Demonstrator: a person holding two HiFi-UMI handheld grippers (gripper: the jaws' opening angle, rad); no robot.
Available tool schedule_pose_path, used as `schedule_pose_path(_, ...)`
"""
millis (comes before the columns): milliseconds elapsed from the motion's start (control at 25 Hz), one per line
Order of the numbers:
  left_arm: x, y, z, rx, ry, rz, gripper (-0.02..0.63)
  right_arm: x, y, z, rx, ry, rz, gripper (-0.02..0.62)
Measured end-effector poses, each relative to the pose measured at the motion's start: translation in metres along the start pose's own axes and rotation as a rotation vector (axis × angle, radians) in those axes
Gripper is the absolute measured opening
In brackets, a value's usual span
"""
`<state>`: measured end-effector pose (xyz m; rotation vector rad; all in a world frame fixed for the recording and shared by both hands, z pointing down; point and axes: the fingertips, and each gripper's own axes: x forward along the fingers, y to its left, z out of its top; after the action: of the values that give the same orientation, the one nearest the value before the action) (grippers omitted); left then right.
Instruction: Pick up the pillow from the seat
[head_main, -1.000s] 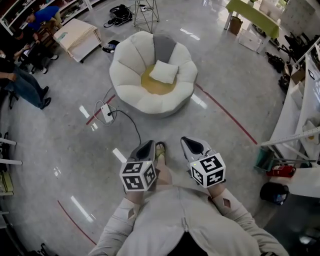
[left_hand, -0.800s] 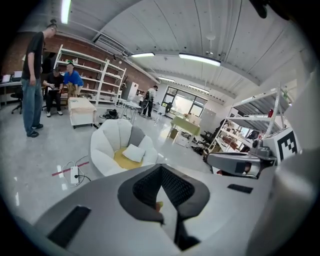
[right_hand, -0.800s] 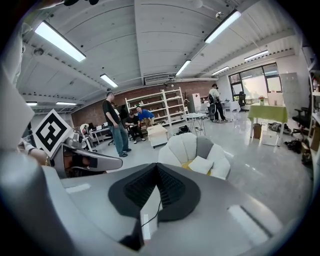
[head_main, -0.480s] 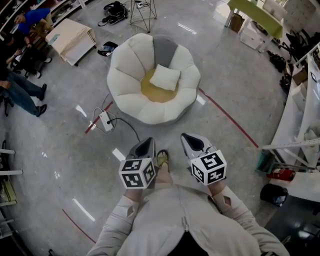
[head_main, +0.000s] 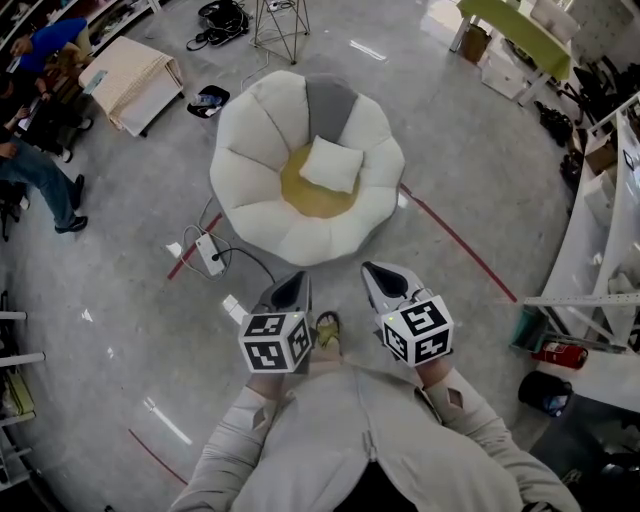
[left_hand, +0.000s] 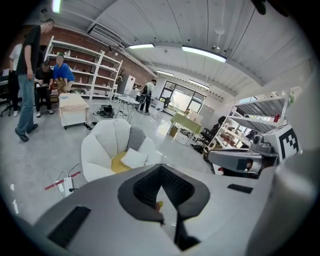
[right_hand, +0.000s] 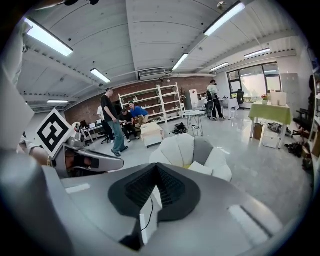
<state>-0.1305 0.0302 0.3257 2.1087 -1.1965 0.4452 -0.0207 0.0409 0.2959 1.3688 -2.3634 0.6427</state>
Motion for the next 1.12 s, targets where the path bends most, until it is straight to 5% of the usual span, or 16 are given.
schedule_pose_path(1120,0.12,0.048,0.056,-0.013,0.052,0.063,0.005,0.096,-0.089,0.023,0.043,0.071,-0.012,0.0)
